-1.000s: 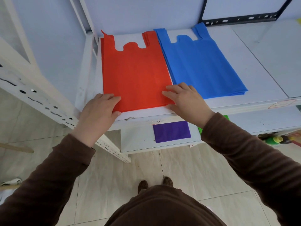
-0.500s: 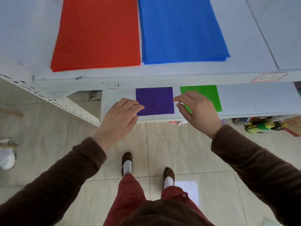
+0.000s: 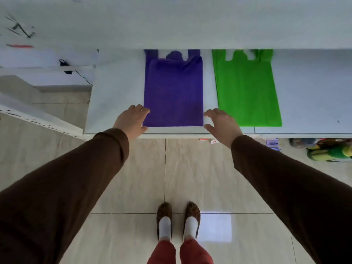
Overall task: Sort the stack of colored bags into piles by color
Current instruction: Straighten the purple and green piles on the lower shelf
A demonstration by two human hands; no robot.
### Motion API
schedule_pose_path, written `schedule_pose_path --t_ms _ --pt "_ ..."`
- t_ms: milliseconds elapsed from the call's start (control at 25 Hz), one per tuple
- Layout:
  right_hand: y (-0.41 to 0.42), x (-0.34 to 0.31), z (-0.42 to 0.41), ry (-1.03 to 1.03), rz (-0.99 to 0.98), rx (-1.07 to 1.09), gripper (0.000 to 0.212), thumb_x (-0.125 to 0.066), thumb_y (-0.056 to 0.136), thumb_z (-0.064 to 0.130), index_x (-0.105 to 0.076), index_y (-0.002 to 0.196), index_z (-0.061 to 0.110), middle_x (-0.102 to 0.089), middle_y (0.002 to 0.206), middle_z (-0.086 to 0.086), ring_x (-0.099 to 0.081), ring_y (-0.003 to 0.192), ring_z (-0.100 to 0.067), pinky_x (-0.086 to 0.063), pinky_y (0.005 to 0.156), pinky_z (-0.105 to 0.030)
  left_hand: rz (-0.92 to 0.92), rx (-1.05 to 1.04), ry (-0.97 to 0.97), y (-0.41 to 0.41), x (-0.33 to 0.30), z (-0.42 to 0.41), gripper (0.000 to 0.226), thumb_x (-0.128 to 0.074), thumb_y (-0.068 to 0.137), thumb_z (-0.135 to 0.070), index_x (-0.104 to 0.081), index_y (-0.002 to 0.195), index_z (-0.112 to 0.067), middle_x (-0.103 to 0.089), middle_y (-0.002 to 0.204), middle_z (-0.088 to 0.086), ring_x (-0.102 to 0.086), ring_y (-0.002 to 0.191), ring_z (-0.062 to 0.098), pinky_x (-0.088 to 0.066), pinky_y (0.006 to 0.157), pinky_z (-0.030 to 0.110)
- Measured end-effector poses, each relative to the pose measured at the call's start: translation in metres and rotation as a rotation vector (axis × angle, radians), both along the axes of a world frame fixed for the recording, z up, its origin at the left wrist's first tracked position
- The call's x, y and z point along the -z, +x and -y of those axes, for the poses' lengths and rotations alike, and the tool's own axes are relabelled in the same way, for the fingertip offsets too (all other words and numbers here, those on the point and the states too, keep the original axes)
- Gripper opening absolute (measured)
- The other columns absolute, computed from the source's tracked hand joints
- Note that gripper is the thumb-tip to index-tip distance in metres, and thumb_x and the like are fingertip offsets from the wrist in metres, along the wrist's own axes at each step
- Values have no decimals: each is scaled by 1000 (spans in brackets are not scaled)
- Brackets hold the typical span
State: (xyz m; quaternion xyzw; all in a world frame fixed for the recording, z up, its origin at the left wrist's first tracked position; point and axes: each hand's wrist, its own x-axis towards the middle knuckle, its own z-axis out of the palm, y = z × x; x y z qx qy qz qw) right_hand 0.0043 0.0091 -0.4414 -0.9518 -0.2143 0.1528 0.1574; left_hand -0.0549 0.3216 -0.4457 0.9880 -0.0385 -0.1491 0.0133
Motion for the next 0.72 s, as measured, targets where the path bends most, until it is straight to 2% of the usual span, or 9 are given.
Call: schedule_pose_path --t_ms 120,280,480,720 --pt "19 46 -14 -36 -16 -3 52 -67 85 28 -48 132 15 -52 128 -10 -55 111 -31 -50 90 -39 -33 17 79 19 42 -8 68 -67 85 -39 -37 141 -16 -51 133 10 -56 113 30 -54 91 42" --pt "31 79 -24 -86 -18 -10 69 -73 79 32 -40 137 13 -44 137 -12 -50 114 -34 -47 95 -44 -69 4 64 30 71 -14 76 -66 84 -45 -31 145 -17 -44 139 12 -58 110 31 -54 90 43" --pt "36 93 -32 -67 21 -63 70 -70 81 24 -36 141 15 -34 148 -9 -43 123 -33 -46 100 -45 13 57 46 31 83 -12 64 -64 86 -39 -37 140 -18 -50 133 9 -60 106 27 -56 88 41" --pt "41 97 -33 -44 79 -132 68 -68 82 34 -38 140 17 -38 145 -6 -47 122 -30 -47 98 -43 54 100 23 37 83 -18 53 -61 90 -38 -43 136 -19 -53 131 6 -61 106 23 -55 90 34"
